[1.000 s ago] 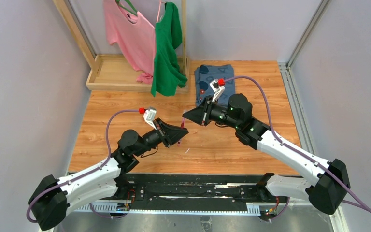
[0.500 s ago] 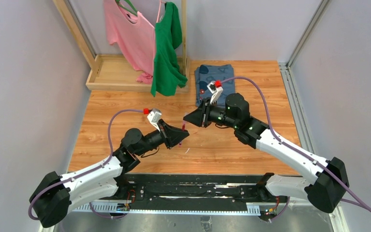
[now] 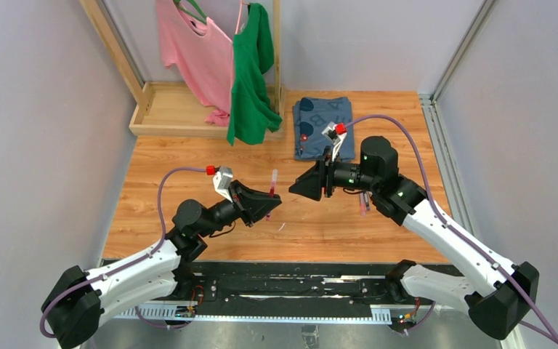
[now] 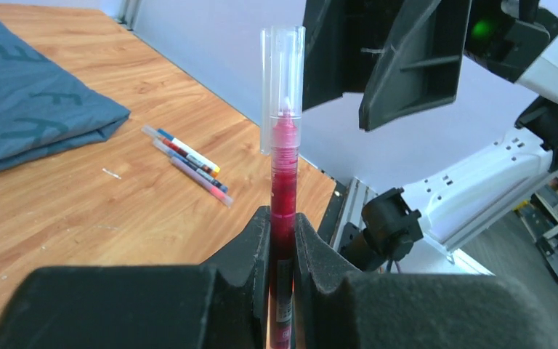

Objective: Insert the pens into the pen caps
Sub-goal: Press the pen cap onto the pen.

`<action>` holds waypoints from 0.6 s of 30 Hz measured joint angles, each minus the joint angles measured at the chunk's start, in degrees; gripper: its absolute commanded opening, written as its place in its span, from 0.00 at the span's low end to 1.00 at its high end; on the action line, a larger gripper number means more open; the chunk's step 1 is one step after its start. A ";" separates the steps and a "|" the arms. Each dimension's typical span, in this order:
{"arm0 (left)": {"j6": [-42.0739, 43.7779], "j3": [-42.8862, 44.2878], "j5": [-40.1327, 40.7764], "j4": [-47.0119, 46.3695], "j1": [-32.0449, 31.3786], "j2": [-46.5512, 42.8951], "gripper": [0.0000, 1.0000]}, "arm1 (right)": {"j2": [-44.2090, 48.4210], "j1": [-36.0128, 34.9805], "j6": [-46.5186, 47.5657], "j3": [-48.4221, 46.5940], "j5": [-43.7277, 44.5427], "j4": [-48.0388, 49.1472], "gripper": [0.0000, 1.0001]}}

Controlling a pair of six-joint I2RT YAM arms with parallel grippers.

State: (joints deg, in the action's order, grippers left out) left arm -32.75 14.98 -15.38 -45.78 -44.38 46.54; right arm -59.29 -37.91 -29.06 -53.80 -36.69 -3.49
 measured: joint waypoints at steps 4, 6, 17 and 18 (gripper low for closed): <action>0.90 -0.11 -3.96 -0.04 0.00 -0.17 0.00 | -0.31 0.07 1.09 -0.94 -2.78 2.14 0.48; 1.11 -0.11 -5.79 -0.09 0.00 -0.24 0.00 | -0.85 0.07 1.18 -1.20 -4.02 3.98 0.48; 1.33 -0.11 -11.54 -0.44 0.00 -0.22 0.00 | -5.20 0.07 0.09 -1.95 -12.63 14.78 0.48; 1.33 -0.11 -11.65 -0.44 0.00 -0.22 0.00 | -5.46 0.07 0.04 -1.95 -13.27 15.26 0.49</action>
State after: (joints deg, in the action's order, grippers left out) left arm -31.42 14.87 -27.03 -46.22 -44.38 46.33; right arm -64.75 -37.85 -29.02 -55.75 -49.95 11.77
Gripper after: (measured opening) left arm 0.160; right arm 0.484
